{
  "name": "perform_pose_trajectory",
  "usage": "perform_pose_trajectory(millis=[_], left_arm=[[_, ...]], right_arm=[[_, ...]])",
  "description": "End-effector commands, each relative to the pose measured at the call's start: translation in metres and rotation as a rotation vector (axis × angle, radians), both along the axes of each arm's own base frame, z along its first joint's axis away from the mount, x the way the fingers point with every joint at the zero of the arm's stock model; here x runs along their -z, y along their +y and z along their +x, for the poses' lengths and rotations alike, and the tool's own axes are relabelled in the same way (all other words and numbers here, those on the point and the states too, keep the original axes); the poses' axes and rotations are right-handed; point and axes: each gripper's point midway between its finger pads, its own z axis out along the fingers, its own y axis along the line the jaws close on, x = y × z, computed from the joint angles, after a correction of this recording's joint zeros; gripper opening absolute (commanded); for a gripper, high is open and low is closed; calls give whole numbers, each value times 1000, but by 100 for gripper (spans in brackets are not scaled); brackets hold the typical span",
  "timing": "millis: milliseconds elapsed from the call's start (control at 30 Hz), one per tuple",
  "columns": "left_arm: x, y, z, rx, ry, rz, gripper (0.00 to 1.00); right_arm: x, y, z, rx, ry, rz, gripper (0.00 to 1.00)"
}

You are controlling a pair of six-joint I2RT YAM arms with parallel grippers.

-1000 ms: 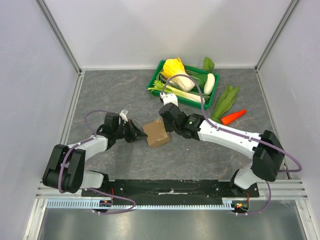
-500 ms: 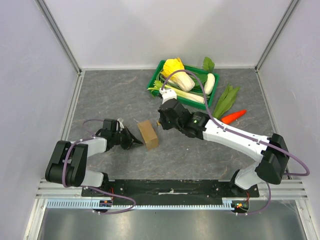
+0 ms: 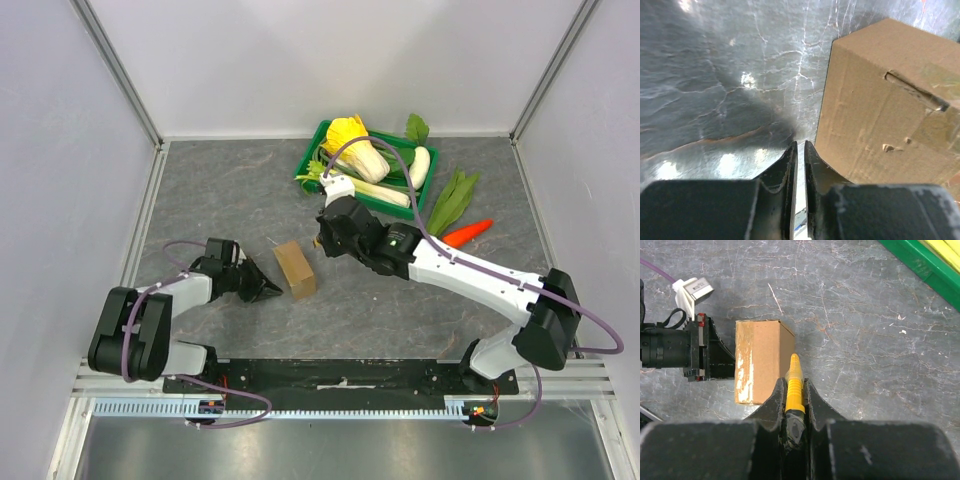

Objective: Unpack the express box

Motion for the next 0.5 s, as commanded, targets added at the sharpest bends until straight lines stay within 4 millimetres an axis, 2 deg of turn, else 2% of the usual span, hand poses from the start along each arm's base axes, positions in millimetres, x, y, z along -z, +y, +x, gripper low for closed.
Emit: perform_pose_trajectory(millis=[0, 33, 67, 100, 133, 167, 233, 267, 300, 367, 400, 433, 467], left_arm=[[-13, 30, 14, -71, -31, 195, 19], [-23, 37, 24, -93, -65, 240, 21], [-22, 53, 23, -123, -58, 329, 23], [-29, 59, 28, -141, -82, 361, 27], [-44, 68, 38, -176, -137, 405, 30], [-49, 73, 40, -192, -144, 430, 33], [-70, 84, 55, -227, -212, 482, 49], [-76, 86, 59, -231, -218, 496, 57], [-92, 86, 71, -243, -254, 488, 59], [-99, 90, 85, -241, -262, 502, 61], [-114, 89, 97, -239, -290, 493, 62], [-119, 85, 101, -209, -300, 479, 63], [-115, 83, 107, -189, -278, 478, 63]], right_arm=[[-51, 5, -1, -32, -110, 82, 0], [-56, 8, -6, -60, -132, 88, 0], [-64, 11, -9, -96, -168, 76, 0], [-71, 15, -15, -123, -189, 82, 0], [-79, 19, -18, -146, -203, 90, 0], [-80, 23, -21, -165, -210, 86, 0], [-87, 32, -28, -213, -236, 86, 0], [-86, 37, -32, -238, -232, 87, 0], [-86, 44, -38, -272, -239, 90, 0], [-82, 58, -52, -329, -236, 91, 0], [-80, 63, -56, -354, -241, 83, 0], [-78, 68, -61, -373, -242, 77, 0], [-71, 76, -70, -399, -237, 65, 0]])
